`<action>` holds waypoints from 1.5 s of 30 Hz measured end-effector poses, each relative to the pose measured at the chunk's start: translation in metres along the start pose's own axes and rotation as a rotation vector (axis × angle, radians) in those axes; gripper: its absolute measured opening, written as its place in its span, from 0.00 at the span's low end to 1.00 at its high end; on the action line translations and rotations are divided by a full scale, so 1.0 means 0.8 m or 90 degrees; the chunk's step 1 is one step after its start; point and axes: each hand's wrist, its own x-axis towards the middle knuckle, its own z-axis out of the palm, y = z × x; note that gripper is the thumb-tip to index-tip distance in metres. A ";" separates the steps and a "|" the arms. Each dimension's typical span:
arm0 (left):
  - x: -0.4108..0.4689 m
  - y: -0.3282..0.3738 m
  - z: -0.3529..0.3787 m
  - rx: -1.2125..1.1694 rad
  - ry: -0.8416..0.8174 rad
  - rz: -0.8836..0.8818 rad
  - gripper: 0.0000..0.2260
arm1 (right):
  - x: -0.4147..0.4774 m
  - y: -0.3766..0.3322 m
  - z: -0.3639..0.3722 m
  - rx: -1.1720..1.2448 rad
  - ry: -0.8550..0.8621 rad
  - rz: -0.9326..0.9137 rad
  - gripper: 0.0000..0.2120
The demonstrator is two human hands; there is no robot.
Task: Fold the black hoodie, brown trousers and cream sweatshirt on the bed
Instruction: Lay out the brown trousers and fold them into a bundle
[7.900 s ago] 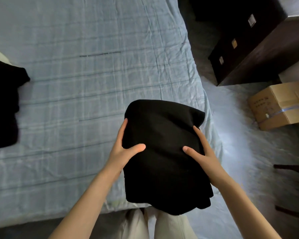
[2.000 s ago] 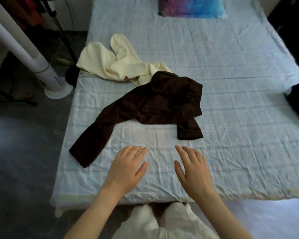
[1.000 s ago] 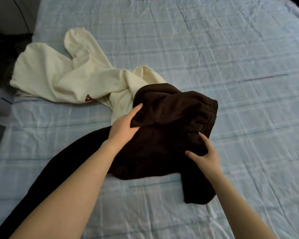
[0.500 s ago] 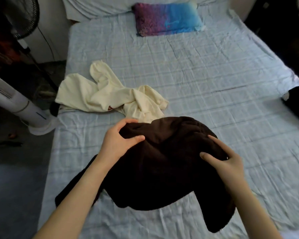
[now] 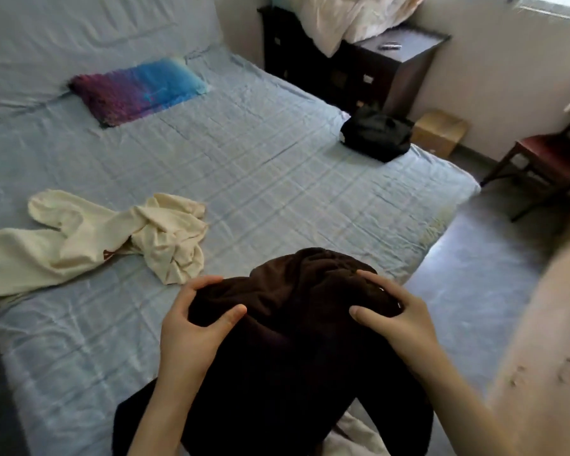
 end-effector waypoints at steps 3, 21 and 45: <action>-0.008 0.020 0.043 0.002 -0.075 0.020 0.20 | -0.028 0.010 -0.051 0.015 0.061 0.003 0.26; -0.018 0.155 0.442 0.016 -0.167 0.096 0.19 | 0.073 0.054 -0.435 0.020 0.172 -0.015 0.24; 0.239 0.220 0.697 0.075 0.132 0.027 0.18 | 0.593 0.008 -0.567 -0.032 -0.140 -0.074 0.23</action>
